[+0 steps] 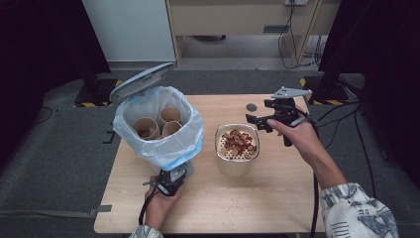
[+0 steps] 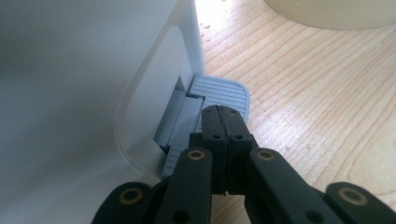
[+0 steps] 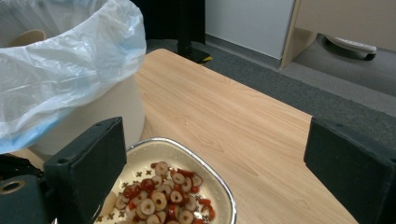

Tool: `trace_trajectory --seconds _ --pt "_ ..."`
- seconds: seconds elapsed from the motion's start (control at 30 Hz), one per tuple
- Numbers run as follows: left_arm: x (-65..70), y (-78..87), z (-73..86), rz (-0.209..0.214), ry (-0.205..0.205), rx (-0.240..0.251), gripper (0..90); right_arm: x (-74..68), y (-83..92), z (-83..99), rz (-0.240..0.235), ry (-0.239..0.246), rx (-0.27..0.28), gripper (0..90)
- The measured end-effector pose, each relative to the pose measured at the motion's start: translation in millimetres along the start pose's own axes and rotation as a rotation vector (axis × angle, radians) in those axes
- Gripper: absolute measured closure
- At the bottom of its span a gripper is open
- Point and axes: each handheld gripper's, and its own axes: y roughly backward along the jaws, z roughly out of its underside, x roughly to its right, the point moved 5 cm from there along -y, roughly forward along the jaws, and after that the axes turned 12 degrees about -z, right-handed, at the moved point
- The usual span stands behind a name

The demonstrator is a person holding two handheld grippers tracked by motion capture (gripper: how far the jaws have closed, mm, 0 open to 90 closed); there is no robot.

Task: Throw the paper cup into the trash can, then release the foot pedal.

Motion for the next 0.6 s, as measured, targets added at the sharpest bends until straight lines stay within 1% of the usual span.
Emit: trace_trajectory --seconds 0.23,0.27,0.3,0.33,0.4,0.43,0.47,0.5,0.57,0.6 --pt "0.0 0.6 0.0 -0.005 -0.011 -0.003 88.4 12.8 13.7 13.7 0.032 -0.034 0.013 6.3" --pt "-0.1 1.1 0.0 -0.024 -0.011 -0.008 84.9 15.2 15.3 16.2 0.037 -0.036 0.011 6.3" --pt "-1.3 2.3 -0.5 -0.054 -0.016 -0.004 76.8 17.3 16.8 18.6 0.044 -0.044 0.01 6.3" --pt "-1.3 3.9 -1.2 -0.052 -0.011 -0.003 70.1 19.5 18.2 20.9 0.049 -0.05 0.01 6.3" --pt "1.5 9.8 -1.9 -0.042 0.004 0.001 66.2 23.9 20.9 25.2 0.064 -0.058 0.009 6.3" --pt "3.4 14.0 -4.0 -0.029 -0.012 0.019 62.6 25.7 22.4 27.2 0.066 -0.063 0.009 6.3" --pt "7.9 19.1 -5.1 -0.024 0.012 0.026 60.0 27.7 23.8 29.0 0.071 -0.064 0.01 6.3" --pt "12.3 24.6 -6.8 -0.018 0.009 0.038 57.3 29.4 25.2 30.9 0.075 -0.067 0.01 6.3" --pt "16.8 29.8 -9.6 -0.001 -0.007 0.062 53.8 33.4 27.5 35.1 0.088 -0.074 0.007 6.3" --pt "19.4 30.9 -11.0 0.008 -0.001 0.069 52.0 35.4 28.4 37.3 0.094 -0.079 0.006 6.3"
